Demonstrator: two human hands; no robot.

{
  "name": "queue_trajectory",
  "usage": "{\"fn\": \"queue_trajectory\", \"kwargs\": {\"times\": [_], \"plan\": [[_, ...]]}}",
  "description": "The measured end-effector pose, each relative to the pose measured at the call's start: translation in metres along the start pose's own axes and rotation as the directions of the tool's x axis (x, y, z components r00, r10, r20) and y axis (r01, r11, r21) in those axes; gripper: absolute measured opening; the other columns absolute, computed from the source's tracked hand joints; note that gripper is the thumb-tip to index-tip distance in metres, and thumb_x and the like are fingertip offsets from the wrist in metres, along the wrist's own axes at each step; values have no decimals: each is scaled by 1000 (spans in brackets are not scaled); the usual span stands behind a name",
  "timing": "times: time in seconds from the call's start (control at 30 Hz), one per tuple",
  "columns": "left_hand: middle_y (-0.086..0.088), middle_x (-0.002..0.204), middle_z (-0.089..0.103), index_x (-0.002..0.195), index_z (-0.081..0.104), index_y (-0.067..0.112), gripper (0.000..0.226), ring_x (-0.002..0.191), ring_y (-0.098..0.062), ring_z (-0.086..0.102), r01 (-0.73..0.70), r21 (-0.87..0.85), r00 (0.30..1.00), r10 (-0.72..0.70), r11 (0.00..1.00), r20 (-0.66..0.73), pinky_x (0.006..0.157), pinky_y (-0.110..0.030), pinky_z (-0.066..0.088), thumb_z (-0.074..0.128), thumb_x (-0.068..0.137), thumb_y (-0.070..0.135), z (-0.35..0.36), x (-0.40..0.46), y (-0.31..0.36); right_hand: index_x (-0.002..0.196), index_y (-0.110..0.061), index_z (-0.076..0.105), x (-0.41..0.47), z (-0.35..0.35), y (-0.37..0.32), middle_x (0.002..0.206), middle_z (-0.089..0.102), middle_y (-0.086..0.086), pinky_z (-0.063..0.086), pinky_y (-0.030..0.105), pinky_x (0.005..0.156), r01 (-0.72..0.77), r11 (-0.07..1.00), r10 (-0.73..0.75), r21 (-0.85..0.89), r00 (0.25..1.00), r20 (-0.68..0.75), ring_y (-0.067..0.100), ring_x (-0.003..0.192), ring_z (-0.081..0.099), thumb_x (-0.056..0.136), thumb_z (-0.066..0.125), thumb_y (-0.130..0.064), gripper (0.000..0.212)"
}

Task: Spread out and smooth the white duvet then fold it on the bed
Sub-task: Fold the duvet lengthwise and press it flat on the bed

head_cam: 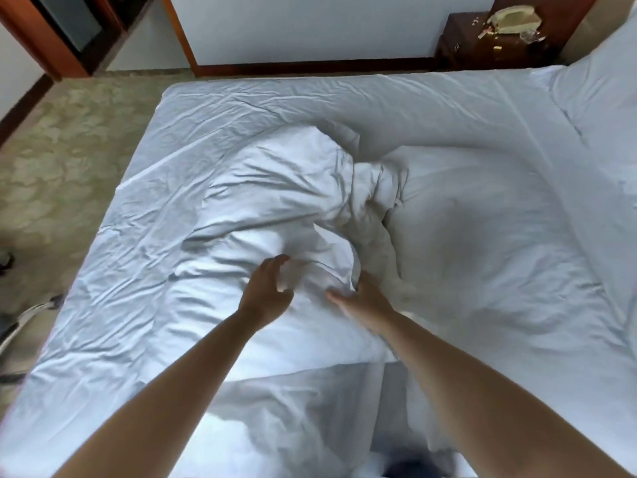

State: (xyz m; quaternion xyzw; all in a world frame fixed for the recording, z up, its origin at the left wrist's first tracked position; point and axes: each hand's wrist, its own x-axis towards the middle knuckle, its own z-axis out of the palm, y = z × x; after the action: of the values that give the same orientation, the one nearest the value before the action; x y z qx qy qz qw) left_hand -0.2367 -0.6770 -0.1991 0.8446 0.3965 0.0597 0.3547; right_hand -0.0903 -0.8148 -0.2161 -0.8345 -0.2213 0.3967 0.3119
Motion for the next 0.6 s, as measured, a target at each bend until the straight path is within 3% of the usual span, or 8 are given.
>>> {"fn": "queue_trajectory", "kwargs": {"times": [0.13, 0.2, 0.27, 0.3, 0.37, 0.43, 0.5, 0.6], "plan": [[-1, 158, 16, 152, 11, 23, 112, 145, -18, 15, -204, 291, 955, 125, 935, 268, 118, -30, 14, 80, 64, 34, -3, -38, -30, 90, -19, 61, -26, 20, -31, 81, 59, 5, 40, 28, 65, -39, 959, 53, 282, 998, -42, 18, 70, 56, 93, 51, -51, 34], [-3, 159, 9, 152, -2, 25, 131, 146, -21, 11, -235, 360, 963, 164, 903, 215, 118, -37, 11, 83, 55, 47, -2, -44, -36, 111, -16, 64, -36, 24, -48, 93, 62, 11, 44, 32, 73, 4, 925, 13, 380, 999, -40, 24, 84, 60, 94, 50, -48, 39], [-8, 156, 22, 153, 1, 26, 132, 142, -26, 24, -188, 395, 982, 174, 899, 70, 114, -44, 24, 85, 53, 46, -7, -46, -35, 108, -14, 66, -48, 24, -61, 94, 68, 6, 49, 34, 78, 51, 839, -26, 541, 998, -52, 24, 89, 65, 84, 59, -50, 44], [-10, 150, 32, 153, 7, 26, 125, 135, -30, 34, -178, 410, 982, 191, 895, 10, 108, -45, 33, 85, 56, 39, -12, -47, -35, 106, -14, 66, -55, 22, -67, 92, 69, 4, 50, 33, 77, 69, 807, -46, 587, 998, -54, 21, 87, 66, 83, 61, -47, 41], [-13, 127, 55, 147, 33, 19, 89, 111, -36, 54, -219, 447, 954, 286, 867, -87, 86, -45, 51, 75, 69, 17, -27, -49, -35, 102, -13, 64, -72, 16, -79, 74, 62, -2, 43, 21, 52, 121, 786, -97, 607, 993, -71, 12, 63, 59, 90, 59, -38, 28], [-17, 96, 64, 120, 60, 8, 51, 86, -39, 62, -240, 480, 903, 375, 844, -209, 64, -43, 55, 54, 69, 1, -56, -54, -32, 92, -17, 59, -95, 10, -98, 57, 49, -11, 31, 16, 41, 189, 760, -130, 621, 982, -140, 3, 47, 46, 91, 60, -37, 20], [-19, 75, 62, 89, 66, 2, 34, 66, -39, 63, -268, 499, 826, 463, 824, -322, 50, -40, 53, 51, 59, 3, -90, -62, -26, 91, -22, 50, -126, 6, -120, 67, 50, -13, 38, 18, 56, 296, 713, -180, 635, 953, -243, 3, 58, 48, 88, 62, -40, 22], [-16, 68, 60, 73, 61, 3, 21, 54, -36, 61, -279, 524, 748, 524, 805, -406, 44, -31, 46, 54, 54, 4, -129, -89, -23, 83, -25, 41, -171, 7, -139, 76, 44, 0, 37, 32, 64, 356, 597, -216, 719, 934, -283, 15, 68, 44, 86, 61, -45, 28]]}}
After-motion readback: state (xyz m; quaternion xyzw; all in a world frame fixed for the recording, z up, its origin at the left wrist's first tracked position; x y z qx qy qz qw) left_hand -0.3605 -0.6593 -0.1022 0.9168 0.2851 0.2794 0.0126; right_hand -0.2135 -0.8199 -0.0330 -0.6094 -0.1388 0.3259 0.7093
